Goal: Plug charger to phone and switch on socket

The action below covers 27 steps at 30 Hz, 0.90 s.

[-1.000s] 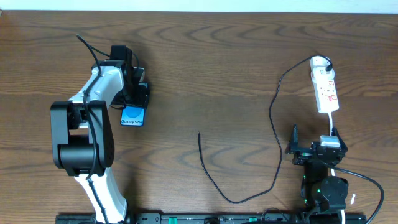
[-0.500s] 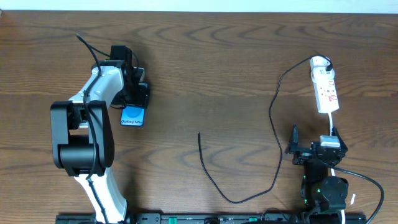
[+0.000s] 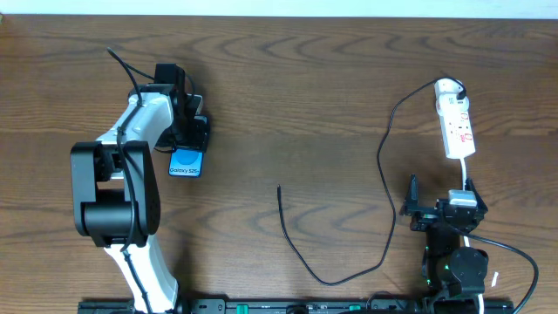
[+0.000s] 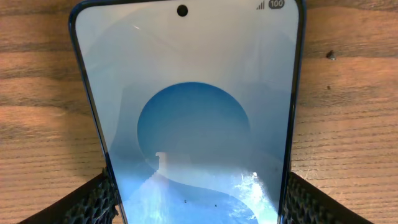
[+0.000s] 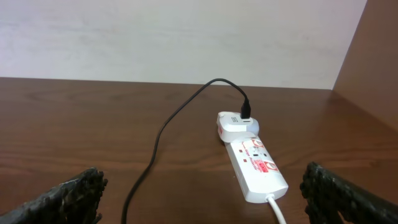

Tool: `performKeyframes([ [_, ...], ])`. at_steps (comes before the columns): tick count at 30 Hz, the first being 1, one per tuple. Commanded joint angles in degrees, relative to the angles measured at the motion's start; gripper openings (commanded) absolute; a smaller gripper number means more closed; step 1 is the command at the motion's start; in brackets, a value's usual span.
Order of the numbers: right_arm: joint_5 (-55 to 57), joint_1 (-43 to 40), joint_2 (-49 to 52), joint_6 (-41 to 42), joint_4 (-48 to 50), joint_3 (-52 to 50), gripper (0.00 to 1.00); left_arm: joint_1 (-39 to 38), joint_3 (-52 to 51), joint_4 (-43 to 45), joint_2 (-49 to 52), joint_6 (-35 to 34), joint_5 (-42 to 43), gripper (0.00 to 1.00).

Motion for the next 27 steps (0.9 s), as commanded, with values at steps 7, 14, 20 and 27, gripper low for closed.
performKeyframes([
  [7,0.2,0.4,-0.4,0.7,-0.2,-0.1,0.99,0.0,-0.4,-0.7,2.6,0.7,-1.8,0.07],
  [14,0.2,0.4,-0.4,0.7,-0.2,-0.1,0.99,0.0,3.3,-4.6,0.9,0.6,-1.8,0.08],
  [20,0.2,0.4,-0.4,0.7,-0.2,-0.1,0.99,0.0,5.5,-6.3,-1.7,0.5,-1.8,0.07],
  [27,0.2,0.4,-0.4,0.7,-0.2,-0.1,0.99,0.0,5.5,-6.8,-5.4,0.5,-1.7,0.07],
])
